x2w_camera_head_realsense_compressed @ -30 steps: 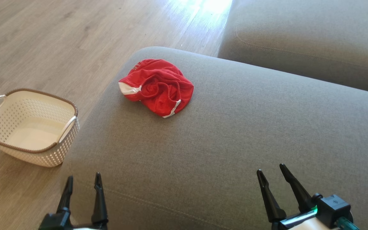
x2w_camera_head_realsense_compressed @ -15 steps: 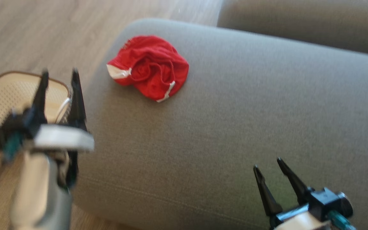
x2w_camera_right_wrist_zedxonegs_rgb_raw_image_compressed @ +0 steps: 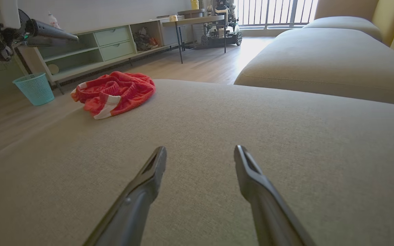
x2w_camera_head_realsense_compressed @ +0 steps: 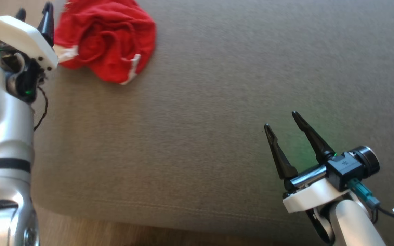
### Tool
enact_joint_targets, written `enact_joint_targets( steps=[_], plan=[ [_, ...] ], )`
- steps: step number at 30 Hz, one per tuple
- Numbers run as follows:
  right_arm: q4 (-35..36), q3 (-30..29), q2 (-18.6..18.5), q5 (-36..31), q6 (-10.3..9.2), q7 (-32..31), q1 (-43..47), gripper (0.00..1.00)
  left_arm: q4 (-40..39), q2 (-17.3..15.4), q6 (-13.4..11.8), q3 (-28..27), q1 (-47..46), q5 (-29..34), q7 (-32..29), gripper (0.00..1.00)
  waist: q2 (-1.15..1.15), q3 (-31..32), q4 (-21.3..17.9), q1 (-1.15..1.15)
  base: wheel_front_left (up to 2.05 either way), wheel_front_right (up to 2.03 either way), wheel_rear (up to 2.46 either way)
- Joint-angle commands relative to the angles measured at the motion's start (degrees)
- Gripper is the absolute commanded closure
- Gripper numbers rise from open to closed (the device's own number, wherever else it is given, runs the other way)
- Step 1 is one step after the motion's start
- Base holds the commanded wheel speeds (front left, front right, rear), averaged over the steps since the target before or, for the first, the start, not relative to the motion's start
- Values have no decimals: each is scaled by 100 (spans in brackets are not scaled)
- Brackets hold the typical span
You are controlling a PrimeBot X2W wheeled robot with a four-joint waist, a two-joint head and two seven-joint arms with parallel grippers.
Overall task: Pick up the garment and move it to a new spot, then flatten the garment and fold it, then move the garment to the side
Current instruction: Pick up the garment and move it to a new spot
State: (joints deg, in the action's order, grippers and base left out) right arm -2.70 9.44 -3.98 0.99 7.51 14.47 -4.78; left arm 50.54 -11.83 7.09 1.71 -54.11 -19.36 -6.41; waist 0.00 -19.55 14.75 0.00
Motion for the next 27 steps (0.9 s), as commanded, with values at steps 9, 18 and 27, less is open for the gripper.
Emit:
enact_joint_targets(
  steps=[9, 18, 27],
  plan=[
    [319, 152, -7, 34, -2, 52, -209, 0, 606, -655, 38, 513, -689, -1092, -1440, 0, 0, -726, -765, 0, 0, 0, 0],
    [507, 231, -78, 99, -2, 52, -455, 0, 1125, -703, 39, 790, -692, -1561, -1570, 29, 0, -1172, -796, 0, 0, 0, 0],
    [359, 152, -46, 165, -2, 52, -410, 0, 554, -692, 39, 1313, -462, -2216, -886, 100, 0, -832, -766, 0, 0, 0, 0]
  ],
)
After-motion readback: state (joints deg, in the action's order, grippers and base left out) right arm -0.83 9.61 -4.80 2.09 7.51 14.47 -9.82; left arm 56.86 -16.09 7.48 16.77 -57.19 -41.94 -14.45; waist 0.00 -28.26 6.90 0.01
